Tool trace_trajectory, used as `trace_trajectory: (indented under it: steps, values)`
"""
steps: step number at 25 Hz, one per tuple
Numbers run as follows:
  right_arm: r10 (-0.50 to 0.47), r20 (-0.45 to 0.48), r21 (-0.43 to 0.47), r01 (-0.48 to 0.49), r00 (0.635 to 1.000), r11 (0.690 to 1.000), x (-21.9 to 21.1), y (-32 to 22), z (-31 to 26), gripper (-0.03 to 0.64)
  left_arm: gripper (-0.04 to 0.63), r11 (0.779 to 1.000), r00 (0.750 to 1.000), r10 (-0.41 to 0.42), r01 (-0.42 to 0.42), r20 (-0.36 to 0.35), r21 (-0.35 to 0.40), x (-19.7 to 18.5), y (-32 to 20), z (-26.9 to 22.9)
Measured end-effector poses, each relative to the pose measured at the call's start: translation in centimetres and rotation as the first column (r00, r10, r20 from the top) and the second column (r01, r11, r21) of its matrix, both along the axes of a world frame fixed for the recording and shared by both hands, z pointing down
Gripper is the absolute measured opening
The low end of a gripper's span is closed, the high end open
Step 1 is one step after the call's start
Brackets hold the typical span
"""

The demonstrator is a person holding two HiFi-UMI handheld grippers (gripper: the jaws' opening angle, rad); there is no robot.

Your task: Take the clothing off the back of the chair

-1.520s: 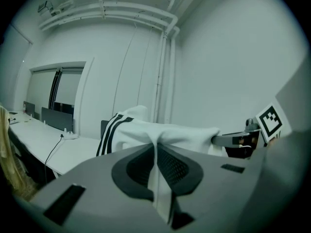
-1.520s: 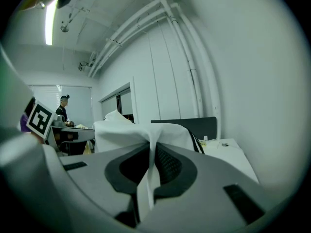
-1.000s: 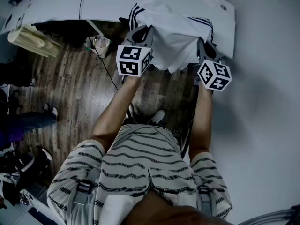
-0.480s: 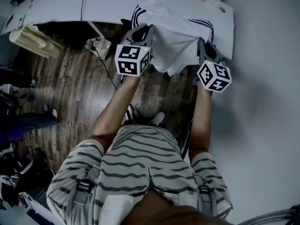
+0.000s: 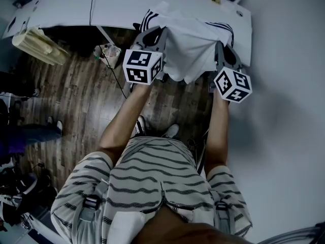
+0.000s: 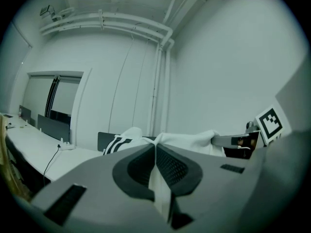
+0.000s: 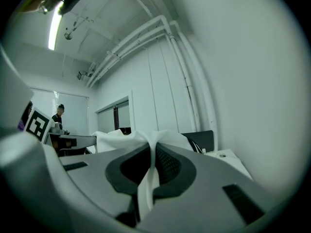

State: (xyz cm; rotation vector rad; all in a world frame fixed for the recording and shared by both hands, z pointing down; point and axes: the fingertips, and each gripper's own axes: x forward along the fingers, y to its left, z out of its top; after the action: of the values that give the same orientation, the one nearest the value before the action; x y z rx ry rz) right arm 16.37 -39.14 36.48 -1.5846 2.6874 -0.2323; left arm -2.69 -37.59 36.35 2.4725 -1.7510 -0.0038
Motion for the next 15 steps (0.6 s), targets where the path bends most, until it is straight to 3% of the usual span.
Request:
trace_trajectory:
  steps: [15]
  values:
    - [0.022,0.016,0.064,-0.023,1.0,0.998,-0.9,3.2,-3.4,0.029,0.029,0.996,1.0,0.004,-0.004,0.001,0.084,-0.9,3.1,-3.9]
